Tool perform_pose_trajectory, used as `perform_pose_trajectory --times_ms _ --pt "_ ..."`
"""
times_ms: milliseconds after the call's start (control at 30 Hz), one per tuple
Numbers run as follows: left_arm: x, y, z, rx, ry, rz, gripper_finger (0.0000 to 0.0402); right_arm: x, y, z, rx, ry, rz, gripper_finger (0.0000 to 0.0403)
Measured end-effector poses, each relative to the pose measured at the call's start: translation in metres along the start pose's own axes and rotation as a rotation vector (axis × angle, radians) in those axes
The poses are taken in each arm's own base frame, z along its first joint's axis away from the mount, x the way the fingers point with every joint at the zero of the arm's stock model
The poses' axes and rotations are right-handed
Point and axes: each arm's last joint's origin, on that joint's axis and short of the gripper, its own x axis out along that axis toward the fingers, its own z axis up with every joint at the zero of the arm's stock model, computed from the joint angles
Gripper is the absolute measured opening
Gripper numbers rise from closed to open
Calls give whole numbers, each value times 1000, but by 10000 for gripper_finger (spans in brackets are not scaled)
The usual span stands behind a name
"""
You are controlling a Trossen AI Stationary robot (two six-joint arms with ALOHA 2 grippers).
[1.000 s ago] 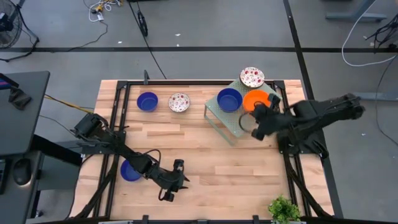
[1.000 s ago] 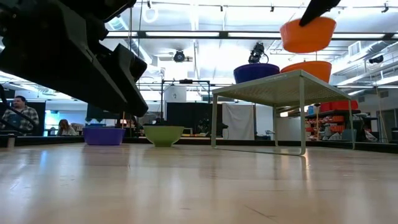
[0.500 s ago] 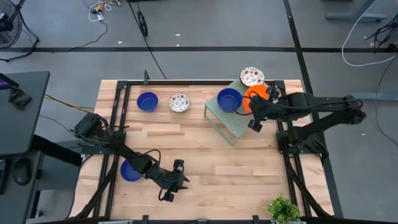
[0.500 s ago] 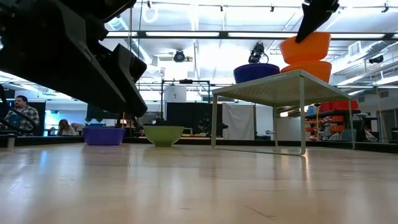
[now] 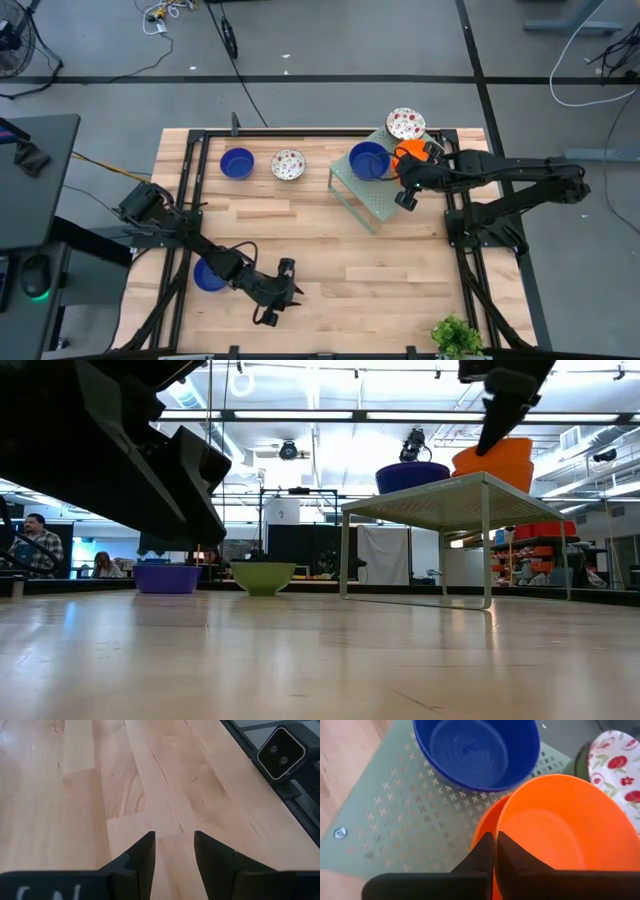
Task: Pick & Place Mini bowls
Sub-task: Stack the orange bowl on the orange bowl on the shelf, then stack the blue bowl on the blue bowl on the shelf
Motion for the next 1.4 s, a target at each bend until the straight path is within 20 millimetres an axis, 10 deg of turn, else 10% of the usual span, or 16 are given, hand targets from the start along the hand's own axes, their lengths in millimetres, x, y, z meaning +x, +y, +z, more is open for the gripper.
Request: perform_pose_trajectory --times_ms 533,1033,1400 --pt "0 0 0 0 1 4 140 10 -7 3 80 23 85 19" --pt "0 1 0 5 1 5 140 -25 -13 24 162 -145 209 170" --pt "0 1 0 4 3 6 140 -44 104 11 8 -540 708 155"
